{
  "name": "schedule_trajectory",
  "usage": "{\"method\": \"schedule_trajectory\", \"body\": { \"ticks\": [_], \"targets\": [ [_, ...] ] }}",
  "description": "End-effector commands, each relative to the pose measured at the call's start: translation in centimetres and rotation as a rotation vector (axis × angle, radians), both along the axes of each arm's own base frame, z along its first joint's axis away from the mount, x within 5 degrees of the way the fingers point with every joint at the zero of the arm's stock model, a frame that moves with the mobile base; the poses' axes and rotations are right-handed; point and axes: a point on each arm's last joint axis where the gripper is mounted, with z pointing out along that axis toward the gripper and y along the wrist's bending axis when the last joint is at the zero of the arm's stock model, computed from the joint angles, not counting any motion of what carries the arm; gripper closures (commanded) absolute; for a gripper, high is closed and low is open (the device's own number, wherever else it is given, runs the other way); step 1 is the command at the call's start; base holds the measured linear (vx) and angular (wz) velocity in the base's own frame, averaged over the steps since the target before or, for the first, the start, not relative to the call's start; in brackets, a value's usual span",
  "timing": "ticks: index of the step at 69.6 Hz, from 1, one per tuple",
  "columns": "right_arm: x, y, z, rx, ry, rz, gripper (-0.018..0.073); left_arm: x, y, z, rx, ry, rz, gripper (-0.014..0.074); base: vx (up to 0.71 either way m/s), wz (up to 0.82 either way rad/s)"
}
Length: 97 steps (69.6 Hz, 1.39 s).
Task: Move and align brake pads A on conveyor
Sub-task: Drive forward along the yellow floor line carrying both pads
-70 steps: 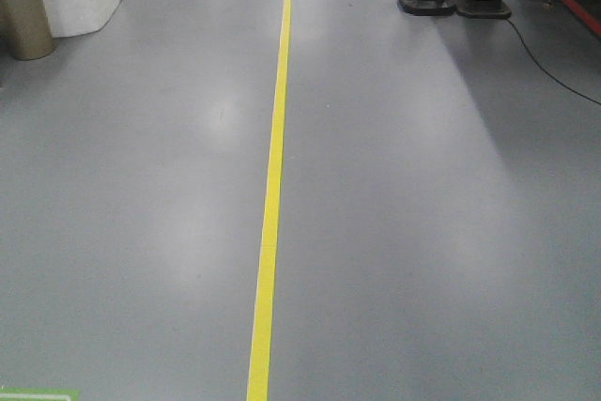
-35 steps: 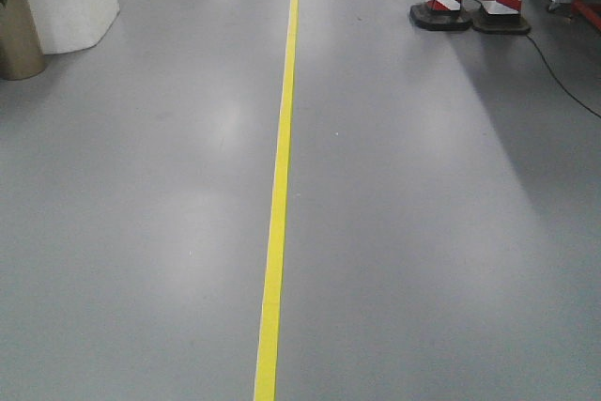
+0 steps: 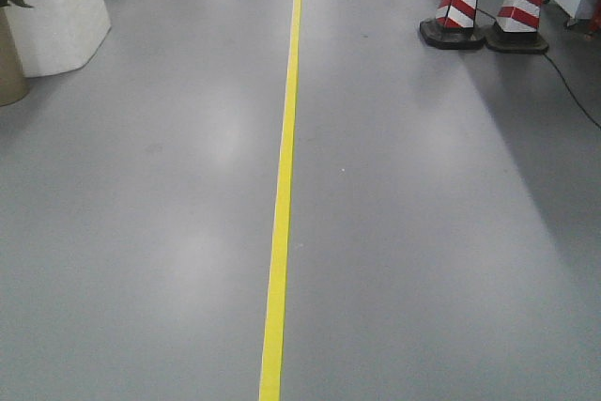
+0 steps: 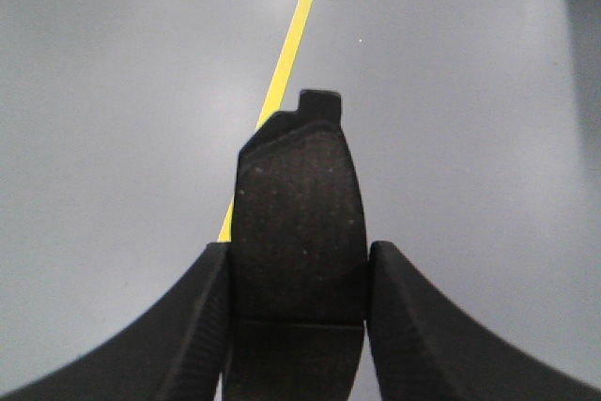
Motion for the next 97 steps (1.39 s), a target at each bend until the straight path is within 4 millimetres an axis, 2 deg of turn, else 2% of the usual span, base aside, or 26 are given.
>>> {"method": "schedule_trajectory", "body": {
  "ticks": [1,97],
  "targets": [
    [0.21,0.0,1.4,0.012,-0.108,0.001,0.0567,0.03,-0.01,0.82,-0.011,-0.056,-0.001,0.0603,0.56,-0.04],
    [0.21,0.0,1.4,0.012,-0.108,0.001,0.0567,0.03,-0.01,0.82,-0.011,-0.056,-0.001,0.0603,0.62,-0.04]
  ]
}}
